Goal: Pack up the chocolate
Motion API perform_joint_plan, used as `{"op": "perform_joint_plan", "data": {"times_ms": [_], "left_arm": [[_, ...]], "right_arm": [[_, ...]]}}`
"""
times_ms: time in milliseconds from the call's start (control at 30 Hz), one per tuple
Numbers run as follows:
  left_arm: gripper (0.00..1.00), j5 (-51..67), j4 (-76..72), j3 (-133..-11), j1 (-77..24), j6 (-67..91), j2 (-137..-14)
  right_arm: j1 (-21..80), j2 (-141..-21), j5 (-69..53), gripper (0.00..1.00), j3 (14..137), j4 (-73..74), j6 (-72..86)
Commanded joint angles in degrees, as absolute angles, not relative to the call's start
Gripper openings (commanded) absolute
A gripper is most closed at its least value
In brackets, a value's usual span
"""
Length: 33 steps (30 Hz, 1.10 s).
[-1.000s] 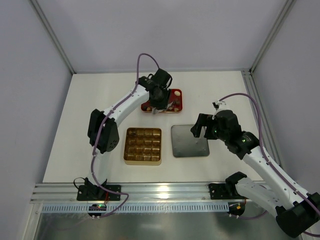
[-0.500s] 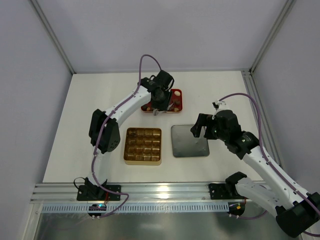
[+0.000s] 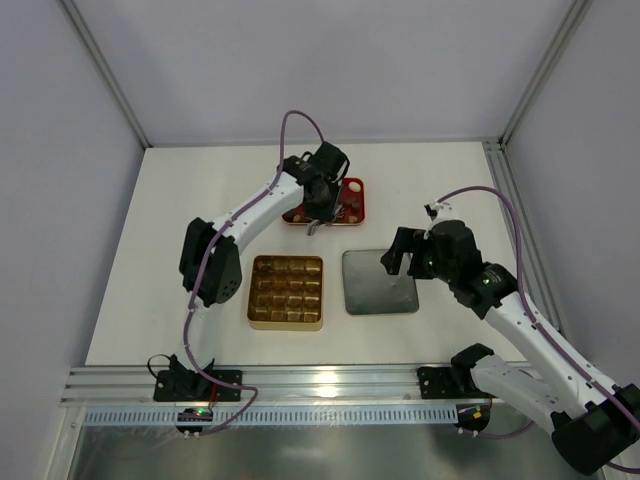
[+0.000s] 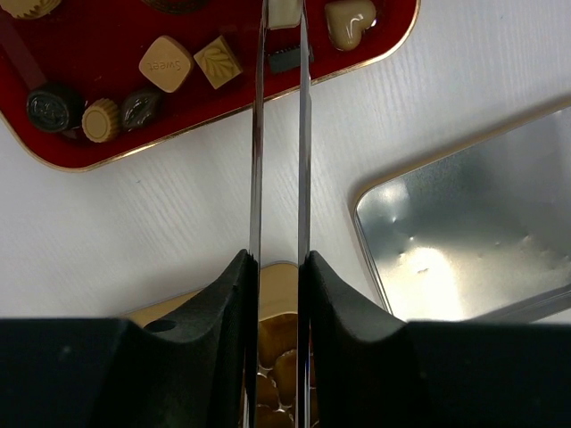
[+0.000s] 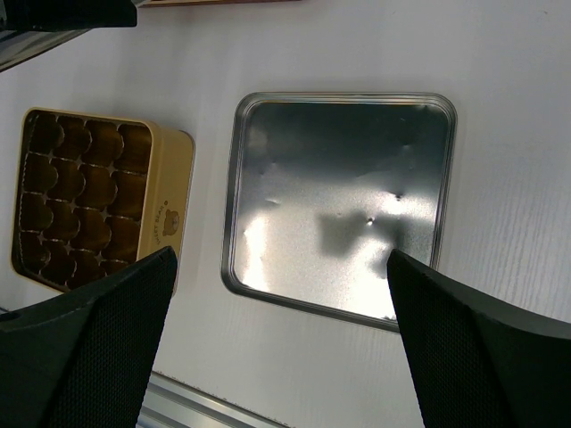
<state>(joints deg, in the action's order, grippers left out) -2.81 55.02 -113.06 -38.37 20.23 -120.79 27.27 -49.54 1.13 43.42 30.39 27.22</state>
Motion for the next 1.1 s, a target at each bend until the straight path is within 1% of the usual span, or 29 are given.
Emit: {"op": "perform_joint_plan", "data": {"times_ms": [0,267,667,867,1067], "left_arm": [[0.28,-4.0,55.4,-114.7,-38.8,18.9,-120.6],[0.21,-4.9,56.4,-117.1,-38.7,18.5,-120.8],[0.18,-6.5,59.8,-123.7,-38.7,17.9,-119.4],[0.18,-7.1,61.4,-121.6,-38.8,19.0,-114.5],[0.18,-7.8,62.0,-113.2,-38.8,20.7,-104.2]], "right_arm": [[27.4,-50.0,0.9,1.00,43.5,28.1,27.7],[27.4,-50.1,1.0,1.00,43.0,27.8,27.9],[27.6,-51.5,0.9,1.00,42.3,26.1,27.8],[27.5,-52.6,0.7,1.00,42.6,25.0,27.7],[27.4,-54.3,0.7,1.00,43.2,24.3,27.4]]}}
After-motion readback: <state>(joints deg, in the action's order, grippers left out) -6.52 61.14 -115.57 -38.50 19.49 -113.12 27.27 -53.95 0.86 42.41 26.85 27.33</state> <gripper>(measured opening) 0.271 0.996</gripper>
